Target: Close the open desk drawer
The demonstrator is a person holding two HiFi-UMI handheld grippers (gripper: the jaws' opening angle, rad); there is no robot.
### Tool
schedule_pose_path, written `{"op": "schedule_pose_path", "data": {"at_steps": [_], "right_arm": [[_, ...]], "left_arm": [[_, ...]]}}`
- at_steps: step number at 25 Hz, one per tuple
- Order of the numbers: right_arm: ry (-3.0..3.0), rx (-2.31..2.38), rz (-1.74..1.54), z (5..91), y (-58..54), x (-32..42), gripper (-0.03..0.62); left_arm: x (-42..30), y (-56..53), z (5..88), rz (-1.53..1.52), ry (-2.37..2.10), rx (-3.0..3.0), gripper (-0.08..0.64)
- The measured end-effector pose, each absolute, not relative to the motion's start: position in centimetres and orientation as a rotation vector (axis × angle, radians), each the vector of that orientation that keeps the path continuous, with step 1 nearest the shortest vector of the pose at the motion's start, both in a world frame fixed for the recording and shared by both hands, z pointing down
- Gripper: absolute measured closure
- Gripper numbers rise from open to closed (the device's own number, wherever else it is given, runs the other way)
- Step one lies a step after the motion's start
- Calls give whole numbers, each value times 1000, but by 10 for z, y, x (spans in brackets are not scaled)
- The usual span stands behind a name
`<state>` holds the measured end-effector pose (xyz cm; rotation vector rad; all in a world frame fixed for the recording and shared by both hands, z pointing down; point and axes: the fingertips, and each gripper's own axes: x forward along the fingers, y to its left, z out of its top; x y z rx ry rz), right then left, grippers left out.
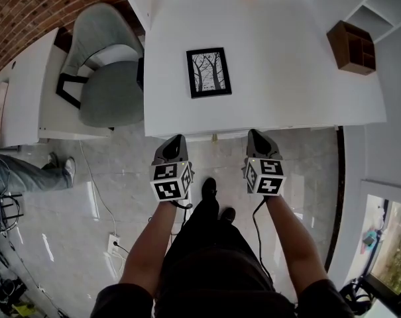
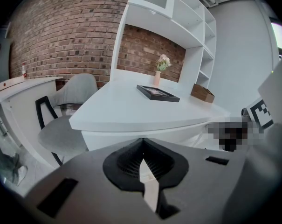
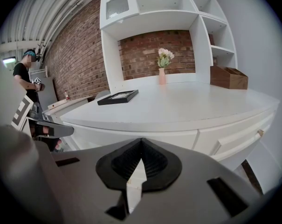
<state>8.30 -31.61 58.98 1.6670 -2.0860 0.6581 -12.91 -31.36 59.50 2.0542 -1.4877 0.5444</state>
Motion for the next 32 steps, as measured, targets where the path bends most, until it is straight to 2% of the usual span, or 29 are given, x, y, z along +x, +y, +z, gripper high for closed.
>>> {"op": "schedule_pose_path", "data": {"at_steps": [32], "right_arm": [[-2380,1812,455,443,-158,99,588]], "left_arm": [[-102,-177,457,352,-1520,2336,551]]}}
